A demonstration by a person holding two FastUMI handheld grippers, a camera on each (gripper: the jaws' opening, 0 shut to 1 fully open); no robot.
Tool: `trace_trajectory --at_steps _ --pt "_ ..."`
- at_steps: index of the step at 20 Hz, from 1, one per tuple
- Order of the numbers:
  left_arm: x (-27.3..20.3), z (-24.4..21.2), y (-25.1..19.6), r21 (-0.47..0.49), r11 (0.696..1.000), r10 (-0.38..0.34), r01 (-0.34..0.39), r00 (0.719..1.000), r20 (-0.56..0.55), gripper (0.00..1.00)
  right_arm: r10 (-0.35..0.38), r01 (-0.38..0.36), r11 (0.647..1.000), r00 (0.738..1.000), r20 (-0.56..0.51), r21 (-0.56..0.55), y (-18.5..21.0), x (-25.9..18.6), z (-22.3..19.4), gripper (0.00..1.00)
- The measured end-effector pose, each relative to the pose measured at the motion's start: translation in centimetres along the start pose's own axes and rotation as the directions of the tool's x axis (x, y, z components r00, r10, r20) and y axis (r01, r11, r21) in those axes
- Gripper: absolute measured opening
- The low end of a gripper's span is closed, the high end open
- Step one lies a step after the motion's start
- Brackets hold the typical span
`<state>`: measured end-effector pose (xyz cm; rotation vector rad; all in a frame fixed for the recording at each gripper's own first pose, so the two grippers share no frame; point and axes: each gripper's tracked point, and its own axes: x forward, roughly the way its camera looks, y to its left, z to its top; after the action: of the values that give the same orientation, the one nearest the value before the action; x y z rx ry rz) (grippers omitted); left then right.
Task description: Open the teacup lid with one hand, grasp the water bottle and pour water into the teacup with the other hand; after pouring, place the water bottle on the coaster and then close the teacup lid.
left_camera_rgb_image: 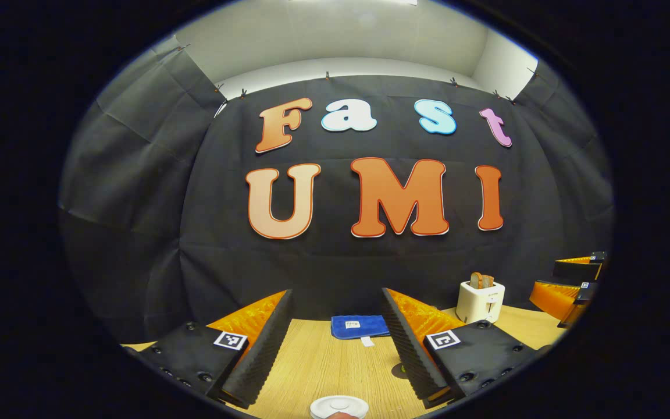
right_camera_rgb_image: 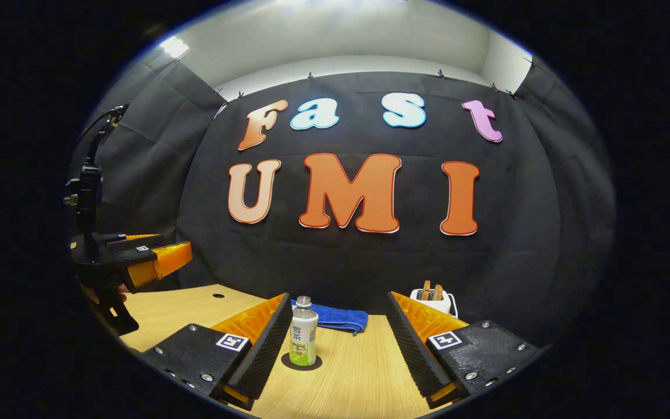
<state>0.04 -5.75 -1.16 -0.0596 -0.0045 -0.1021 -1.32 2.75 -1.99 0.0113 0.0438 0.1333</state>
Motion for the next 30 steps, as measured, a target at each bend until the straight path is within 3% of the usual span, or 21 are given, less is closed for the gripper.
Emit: trace_trajectory --at_steps 14,21,23,29,30 --pt "1.7 -0.6 -0.3 0.051 0.998 -0.037 0.04 0.998 -0.055 0.96 0.004 -0.005 1.0 1.0 -0.022 -0.02 0.9 0.0 -0.5 0.96" --pt "2.2 -1.3 -1.5 0.083 0.989 -0.114 0.121 0.99 -0.08 0.94 0.016 -0.017 0.999 1.0 -0.007 -0.042 1.8 0.3 -0.1 0.96" --pt "2.2 -1.1 -0.9 0.081 0.99 -0.111 0.116 0.992 -0.066 0.99 0.026 -0.027 0.998 1.0 -0.01 -0.052 2.4 0.4 -0.2 0.96" --pt "1.6 -1.1 -0.1 0.095 0.99 -0.102 0.103 0.995 -0.018 0.95 0.053 -0.054 0.998 0.998 -0.023 -0.043 3.3 0.7 -0.5 0.96" --pt "1.4 -1.3 -0.5 0.083 0.99 -0.109 0.11 0.994 -0.023 0.99 0.049 -0.05 0.998 0.999 -0.023 -0.048 3.2 0.8 -0.5 0.96"
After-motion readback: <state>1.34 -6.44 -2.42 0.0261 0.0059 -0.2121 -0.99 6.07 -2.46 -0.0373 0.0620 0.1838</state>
